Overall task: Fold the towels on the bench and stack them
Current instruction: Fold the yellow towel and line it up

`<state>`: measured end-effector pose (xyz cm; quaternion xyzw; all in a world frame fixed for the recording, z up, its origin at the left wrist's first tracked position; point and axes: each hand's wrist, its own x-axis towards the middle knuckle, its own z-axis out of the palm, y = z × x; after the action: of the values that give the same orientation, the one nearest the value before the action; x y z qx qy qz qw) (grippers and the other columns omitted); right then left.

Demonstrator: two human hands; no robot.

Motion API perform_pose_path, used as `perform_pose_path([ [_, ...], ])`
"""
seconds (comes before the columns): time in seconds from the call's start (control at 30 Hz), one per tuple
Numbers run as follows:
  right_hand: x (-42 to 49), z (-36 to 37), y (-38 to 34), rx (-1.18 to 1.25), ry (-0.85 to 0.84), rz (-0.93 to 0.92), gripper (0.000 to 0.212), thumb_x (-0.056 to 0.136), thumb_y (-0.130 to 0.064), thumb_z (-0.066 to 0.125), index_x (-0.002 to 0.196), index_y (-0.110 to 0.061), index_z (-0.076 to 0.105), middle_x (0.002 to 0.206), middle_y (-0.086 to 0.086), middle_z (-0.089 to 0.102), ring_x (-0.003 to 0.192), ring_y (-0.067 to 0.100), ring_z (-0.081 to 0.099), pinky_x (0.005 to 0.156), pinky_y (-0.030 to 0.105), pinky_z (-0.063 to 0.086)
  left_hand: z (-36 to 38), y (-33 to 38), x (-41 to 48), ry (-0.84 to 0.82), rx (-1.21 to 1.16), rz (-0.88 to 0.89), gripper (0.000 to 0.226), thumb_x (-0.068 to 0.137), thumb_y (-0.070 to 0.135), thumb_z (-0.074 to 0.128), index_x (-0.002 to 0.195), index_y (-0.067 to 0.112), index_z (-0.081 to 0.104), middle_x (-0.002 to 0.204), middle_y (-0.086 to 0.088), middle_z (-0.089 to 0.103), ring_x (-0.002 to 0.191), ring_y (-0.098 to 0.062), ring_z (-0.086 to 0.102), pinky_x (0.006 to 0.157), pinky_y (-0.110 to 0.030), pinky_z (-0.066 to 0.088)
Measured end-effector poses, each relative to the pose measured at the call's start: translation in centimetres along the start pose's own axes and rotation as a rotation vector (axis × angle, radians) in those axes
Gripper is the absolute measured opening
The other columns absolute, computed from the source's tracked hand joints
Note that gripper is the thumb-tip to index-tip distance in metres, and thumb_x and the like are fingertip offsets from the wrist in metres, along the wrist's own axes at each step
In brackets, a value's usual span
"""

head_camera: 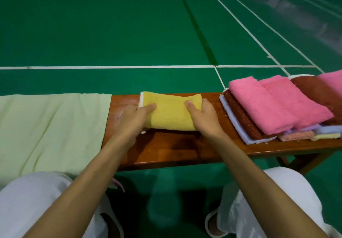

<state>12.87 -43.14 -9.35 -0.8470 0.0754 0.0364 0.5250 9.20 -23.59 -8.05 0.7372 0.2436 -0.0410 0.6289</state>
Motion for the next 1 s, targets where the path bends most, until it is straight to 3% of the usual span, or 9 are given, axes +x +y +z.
perform_pose_path([
  [0.07,-0.2,-1.0,-0.5,0.293,-0.066,0.109,0.016,0.095,-0.029,0.070,0.100,-0.015,0.062,0.110,0.007,0.069,0.102,0.024,0.066,0.085,0.042,0.054,0.3,1.0,-0.6,-0.059,-0.274,-0.083,0.028,0.098,0.028,0.069,0.113,0.017,0.048,0.106,0.000,0.055,0.097,-0.019,0.058,0.088,-0.045,0.058],
  [0.13,-0.7,-1.8,-0.7,0.390,-0.051,0.083,0.019,0.090,-0.017,0.075,0.099,-0.012,0.060,0.102,0.006,0.068,0.094,0.020,0.067,0.075,0.036,0.055,0.7,1.4,-0.6,-0.059,-0.348,-0.080,0.032,0.094,0.023,0.072,0.114,0.016,0.048,0.109,-0.003,0.057,0.098,-0.020,0.058,0.084,-0.043,0.058],
  [0.2,-0.8,-2.7,-0.6,0.358,0.007,-0.046,0.031,0.086,-0.009,0.077,0.106,-0.014,0.054,0.096,0.003,0.064,0.083,0.013,0.064,0.068,0.030,0.054,1.1,1.5,-0.4,-0.031,-0.356,-0.057,0.038,0.089,0.022,0.077,0.115,0.013,0.051,0.111,-0.007,0.059,0.098,-0.023,0.059,0.081,-0.044,0.055],
  [0.3,-0.7,-5.0,-0.7,0.239,0.026,-0.254,0.051,0.083,-0.012,0.076,0.127,-0.024,0.052,0.092,0.011,0.060,0.075,0.014,0.056,0.066,0.038,0.050,2.4,2.3,0.2,-0.054,-0.389,-0.036,0.034,0.084,0.021,0.081,0.106,0.013,0.056,0.105,-0.009,0.061,0.095,-0.027,0.061,0.081,-0.046,0.053],
  [0.43,0.1,-7.4,-1.3,0.109,0.030,-0.331,0.039,0.086,-0.019,0.071,0.123,-0.029,0.064,0.095,-0.009,0.061,0.080,0.007,0.053,0.074,0.034,0.044,4.0,4.2,1.5,-0.075,-0.438,0.005,0.041,0.083,0.015,0.082,0.112,0.010,0.053,0.102,-0.007,0.061,0.085,-0.019,0.062,0.058,-0.032,0.057],
  [0.6,1.3,-12.1,-1.8,0.156,0.159,-0.344,0.027,0.084,-0.021,0.069,0.111,-0.023,0.075,0.103,-0.006,0.072,0.091,0.009,0.062,0.079,0.027,0.048,8.7,8.3,3.6,-0.121,-0.433,0.048,0.073,0.074,0.015,0.089,0.136,0.003,0.052,0.124,-0.015,0.062,0.099,-0.027,0.065,0.072,-0.045,0.063],
  [0.8,1.5,-18.3,-0.2,0.235,0.313,-0.305,0.022,0.089,-0.015,0.068,0.109,-0.017,0.076,0.100,-0.005,0.073,0.094,0.012,0.067,0.084,0.038,0.057,16.9,12.4,4.7,-0.212,-0.448,0.082,0.061,0.072,0.014,0.091,0.116,0.015,0.048,0.112,-0.008,0.056,0.084,-0.018,0.059,0.054,-0.027,0.056],
  [0.93,1.6,-22.7,1.7,0.265,0.409,-0.265,0.021,0.091,-0.012,0.069,0.109,-0.018,0.077,0.097,-0.009,0.072,0.090,0.006,0.066,0.079,0.032,0.056,22.9,14.0,4.5,-0.280,-0.445,0.101,0.063,0.072,0.012,0.091,0.115,0.014,0.045,0.104,-0.007,0.055,0.079,-0.015,0.059,0.051,-0.025,0.052],
  [1.0,1.8,-24.7,2.5,0.280,0.451,-0.250,0.018,0.091,-0.012,0.070,0.105,-0.021,0.077,0.093,-0.010,0.072,0.088,0.007,0.067,0.077,0.033,0.057,25.9,14.6,4.2,-0.296,-0.422,0.101,0.062,0.072,0.013,0.091,0.118,0.009,0.049,0.110,-0.008,0.058,0.083,-0.017,0.061,0.056,-0.029,0.054],
])
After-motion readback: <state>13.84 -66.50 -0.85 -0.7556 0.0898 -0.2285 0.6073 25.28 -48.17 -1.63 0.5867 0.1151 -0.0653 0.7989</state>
